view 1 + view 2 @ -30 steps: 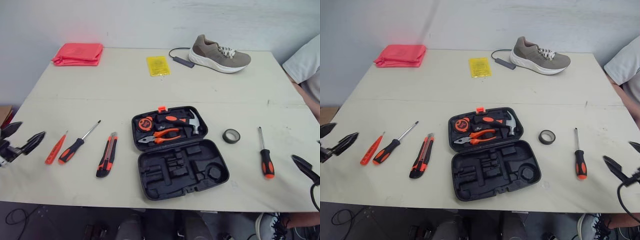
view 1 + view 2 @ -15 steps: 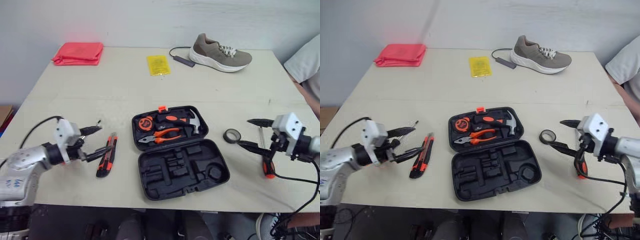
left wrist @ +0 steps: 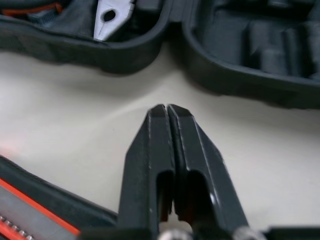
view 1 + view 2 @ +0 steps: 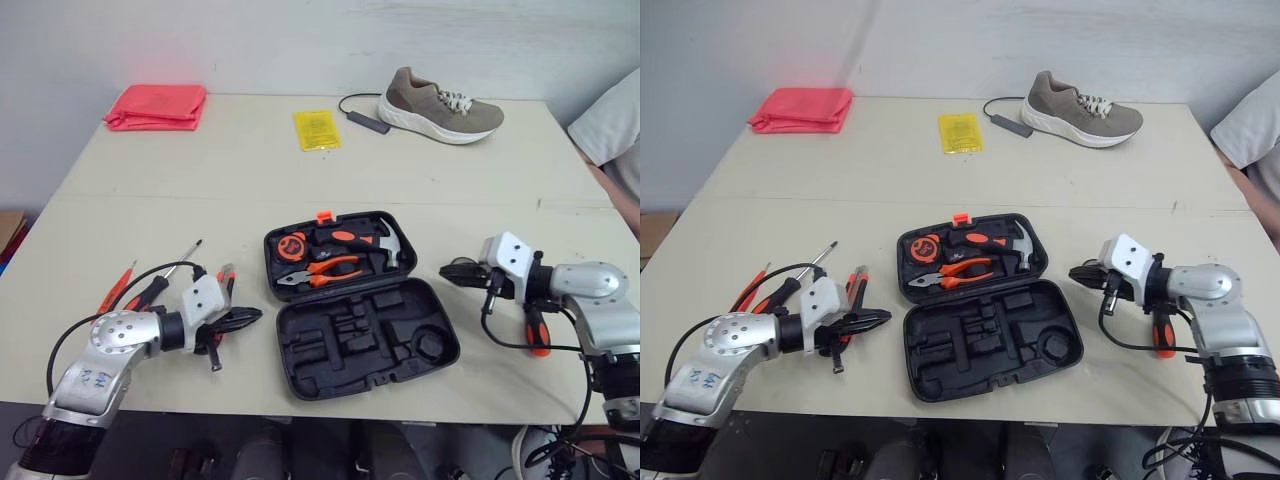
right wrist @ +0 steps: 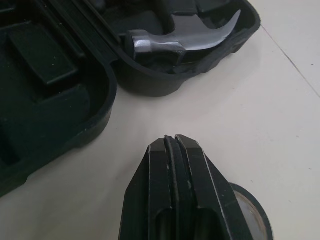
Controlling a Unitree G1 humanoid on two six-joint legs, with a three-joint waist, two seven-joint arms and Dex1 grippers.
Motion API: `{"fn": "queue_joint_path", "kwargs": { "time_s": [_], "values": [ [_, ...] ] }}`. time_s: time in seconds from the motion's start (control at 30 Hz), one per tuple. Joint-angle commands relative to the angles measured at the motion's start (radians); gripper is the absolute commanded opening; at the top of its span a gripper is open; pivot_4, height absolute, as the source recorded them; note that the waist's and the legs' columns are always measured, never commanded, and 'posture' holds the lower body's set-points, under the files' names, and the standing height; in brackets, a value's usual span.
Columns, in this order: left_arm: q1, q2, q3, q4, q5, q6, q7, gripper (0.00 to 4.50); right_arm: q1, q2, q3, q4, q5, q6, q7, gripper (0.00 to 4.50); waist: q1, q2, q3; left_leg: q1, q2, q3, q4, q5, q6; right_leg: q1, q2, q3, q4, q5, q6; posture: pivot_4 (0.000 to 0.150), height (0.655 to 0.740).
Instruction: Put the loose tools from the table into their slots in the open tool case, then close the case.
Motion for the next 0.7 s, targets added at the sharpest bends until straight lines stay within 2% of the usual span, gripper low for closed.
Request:
{"fn": "queue_joint_path", "kwargs": {
  "time_s": [0.03, 0.4, 0.7],
  "values": [
    [-0.038, -0.035, -0.042, -0.025, 0.036, 0.030, 0.043, 0.00, -0.028, 0.018, 0.014, 0.020, -0.033, -0.008, -0.024, 0.04, 0.000, 0.000, 0.000, 0.000, 0.000, 0.000, 0.000, 0.000, 0.000, 0.000, 0.000, 0.000, 0.000, 0.000, 0.000, 0.150, 0.7400],
    [-0.111, -0.104, -0.103, 0.003, 0.037, 0.079, 0.040, 0.00, -0.023, 0.074, 0.022, -0.015, -0.019, -0.012, -0.017, 0.04, 0.002, 0.000, 0.000, -0.001, 0.000, -0.001, 0.003, 0.000, 0.000, 0.000, 0.000, 0.000, 0.004, 0.000, 0.000, 0.150, 0.7400],
    [-0.208, -0.142, -0.145, 0.109, 0.094, 0.031, 0.020, 0.00, 0.107, 0.050, -0.007, -0.229, 0.048, 0.089, 0.020, 0.04, 0.022, 0.000, 0.000, -0.002, -0.001, -0.002, 0.004, 0.000, 0.000, 0.000, 0.001, -0.001, 0.004, 0.000, 0.000, 0.150, 0.7400]
  ]
}}
